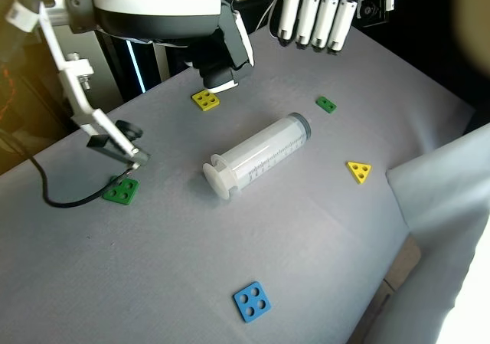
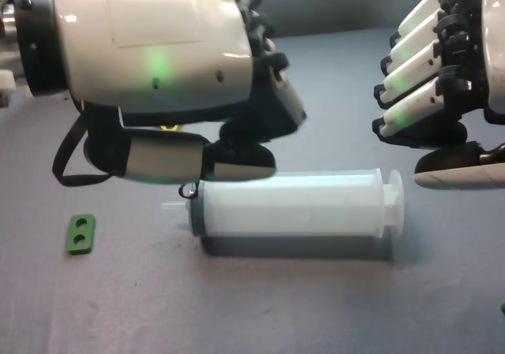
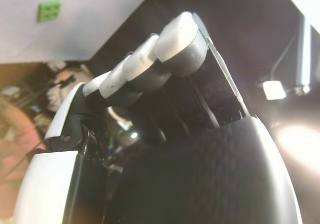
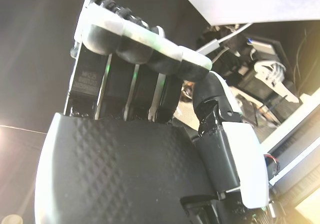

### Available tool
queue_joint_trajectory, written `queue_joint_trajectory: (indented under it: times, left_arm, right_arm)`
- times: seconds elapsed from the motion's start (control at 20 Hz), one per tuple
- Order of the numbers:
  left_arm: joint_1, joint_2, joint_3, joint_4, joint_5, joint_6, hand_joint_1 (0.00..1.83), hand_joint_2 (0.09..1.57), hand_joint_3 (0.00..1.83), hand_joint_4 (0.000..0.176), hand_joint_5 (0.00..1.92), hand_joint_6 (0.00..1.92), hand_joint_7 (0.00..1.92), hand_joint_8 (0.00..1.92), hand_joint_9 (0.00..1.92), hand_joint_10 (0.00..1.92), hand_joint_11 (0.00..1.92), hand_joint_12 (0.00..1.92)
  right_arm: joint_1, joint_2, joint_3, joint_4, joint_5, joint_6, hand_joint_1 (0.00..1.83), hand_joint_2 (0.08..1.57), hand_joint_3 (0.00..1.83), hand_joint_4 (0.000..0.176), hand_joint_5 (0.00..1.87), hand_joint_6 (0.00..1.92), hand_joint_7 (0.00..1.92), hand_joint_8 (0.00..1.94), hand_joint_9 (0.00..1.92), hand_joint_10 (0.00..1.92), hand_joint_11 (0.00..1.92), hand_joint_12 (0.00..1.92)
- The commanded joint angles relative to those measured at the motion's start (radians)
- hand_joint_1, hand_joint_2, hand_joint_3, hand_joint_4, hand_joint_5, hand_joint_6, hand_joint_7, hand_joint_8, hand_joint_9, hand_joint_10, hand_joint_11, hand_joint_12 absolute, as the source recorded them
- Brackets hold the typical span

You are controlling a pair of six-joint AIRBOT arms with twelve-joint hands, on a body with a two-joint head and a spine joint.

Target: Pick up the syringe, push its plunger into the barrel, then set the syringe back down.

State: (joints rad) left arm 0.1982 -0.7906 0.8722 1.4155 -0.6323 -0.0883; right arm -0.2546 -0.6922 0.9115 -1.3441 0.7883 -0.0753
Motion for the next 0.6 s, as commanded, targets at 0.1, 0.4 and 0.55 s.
queue_joint_trajectory:
  times: [0.1, 0.4, 0.55]
  left_arm:
    - [-0.019, -0.005, 0.028, -0.056, -0.080, 0.025, 0.58, 1.51, 0.00, 0.000, 1.07, 1.92, 1.19, 1.92, 1.16, 1.92, 1.16, 1.92]
    - [0.000, -0.008, -0.038, -0.047, -0.062, 0.031, 0.56, 1.51, 0.00, 0.000, 1.07, 1.92, 1.19, 1.92, 1.16, 1.92, 1.18, 1.92]
    - [0.022, -0.005, -0.075, -0.064, -0.034, 0.038, 0.56, 1.51, 0.00, 0.000, 1.07, 1.92, 1.18, 1.92, 1.16, 1.92, 1.16, 1.92]
  right_arm:
    - [0.006, 0.000, -0.001, 0.071, 0.029, 0.003, 0.43, 1.55, 0.00, 0.000, 0.94, 1.92, 1.01, 1.94, 1.01, 1.92, 1.07, 1.92]
    - [0.004, 0.000, -0.001, 0.071, 0.018, 0.004, 0.45, 1.54, 0.00, 0.000, 0.94, 1.92, 1.02, 1.94, 1.01, 1.92, 1.05, 1.92]
    - [0.000, 0.000, -0.001, 0.071, 0.018, 0.004, 0.43, 1.54, 0.00, 0.000, 0.95, 1.92, 1.01, 1.94, 1.01, 1.92, 1.07, 1.92]
